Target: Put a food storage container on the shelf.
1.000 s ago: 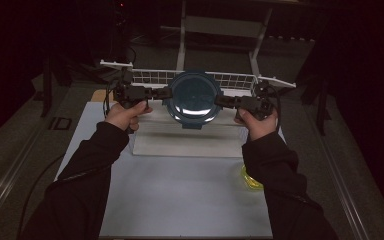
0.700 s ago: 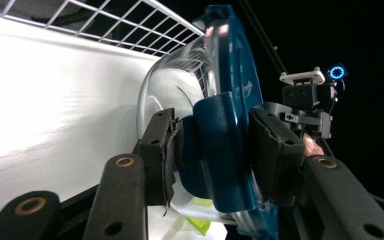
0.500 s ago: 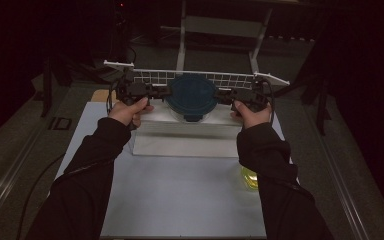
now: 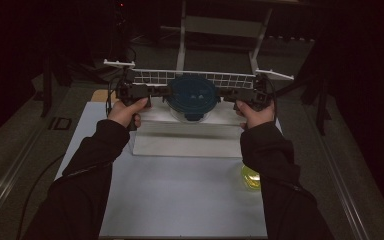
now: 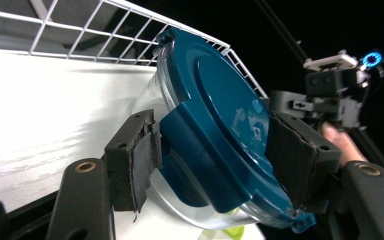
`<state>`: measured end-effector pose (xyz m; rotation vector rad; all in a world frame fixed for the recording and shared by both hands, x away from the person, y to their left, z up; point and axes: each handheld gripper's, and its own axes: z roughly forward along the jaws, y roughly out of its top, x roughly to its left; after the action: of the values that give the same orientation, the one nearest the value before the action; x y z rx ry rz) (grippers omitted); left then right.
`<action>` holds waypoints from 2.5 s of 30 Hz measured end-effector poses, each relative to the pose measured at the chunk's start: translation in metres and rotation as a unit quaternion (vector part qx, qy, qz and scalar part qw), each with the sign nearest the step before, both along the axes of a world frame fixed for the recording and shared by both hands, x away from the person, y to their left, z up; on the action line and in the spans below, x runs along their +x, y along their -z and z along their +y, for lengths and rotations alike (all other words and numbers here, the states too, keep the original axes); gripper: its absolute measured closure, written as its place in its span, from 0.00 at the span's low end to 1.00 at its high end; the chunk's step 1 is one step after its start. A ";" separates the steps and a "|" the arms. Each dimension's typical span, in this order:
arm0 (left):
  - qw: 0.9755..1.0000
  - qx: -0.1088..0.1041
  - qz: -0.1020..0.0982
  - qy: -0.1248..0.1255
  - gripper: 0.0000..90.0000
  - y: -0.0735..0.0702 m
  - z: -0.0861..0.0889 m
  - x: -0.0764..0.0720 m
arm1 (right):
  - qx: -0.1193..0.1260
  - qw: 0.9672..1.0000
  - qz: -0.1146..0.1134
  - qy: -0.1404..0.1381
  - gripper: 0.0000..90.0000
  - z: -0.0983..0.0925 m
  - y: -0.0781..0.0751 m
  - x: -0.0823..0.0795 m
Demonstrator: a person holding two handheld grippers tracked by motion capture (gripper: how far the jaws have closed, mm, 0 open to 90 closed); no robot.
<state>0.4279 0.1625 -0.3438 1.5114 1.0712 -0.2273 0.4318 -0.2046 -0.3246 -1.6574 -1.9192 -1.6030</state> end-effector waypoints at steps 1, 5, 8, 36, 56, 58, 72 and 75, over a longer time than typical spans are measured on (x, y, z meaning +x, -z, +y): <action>1.000 0.012 -0.010 -0.001 0.37 -0.002 -0.002 -0.003 | -0.014 1.000 -0.014 0.006 0.51 -0.001 -0.003 -0.003; 0.998 0.038 -0.045 -0.006 0.34 -0.005 -0.005 -0.010 | -0.029 0.999 -0.032 0.010 0.50 -0.002 -0.007 -0.009; 0.994 0.039 -0.087 -0.045 0.28 -0.008 -0.002 -0.017 | -0.023 0.999 -0.044 0.005 0.49 -0.001 -0.010 -0.018; 0.967 0.161 -0.196 -0.040 0.01 0.029 0.012 -0.130 | -0.080 0.985 -0.080 -0.128 1.00 0.057 0.005 -0.091; 0.960 0.192 -0.201 -0.036 0.01 0.112 0.017 -0.193 | -0.088 0.990 -0.063 -0.094 1.00 0.074 0.008 -0.066; 0.959 0.200 -0.197 -0.017 0.01 0.123 0.012 -0.199 | -0.087 0.990 -0.061 -0.092 1.00 0.075 0.008 -0.062; 0.959 0.196 -0.203 0.009 0.01 0.140 0.009 -0.214 | -0.079 0.989 -0.074 -0.101 0.93 0.069 0.011 -0.069; 0.958 0.194 -0.211 0.008 0.01 0.139 0.008 -0.217 | -0.089 0.986 -0.096 -0.106 0.86 0.062 0.013 -0.080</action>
<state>0.2111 0.1704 -0.4823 1.8134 0.7852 0.3050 0.3520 -0.1422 -0.3380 -1.3400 -2.3060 -1.5977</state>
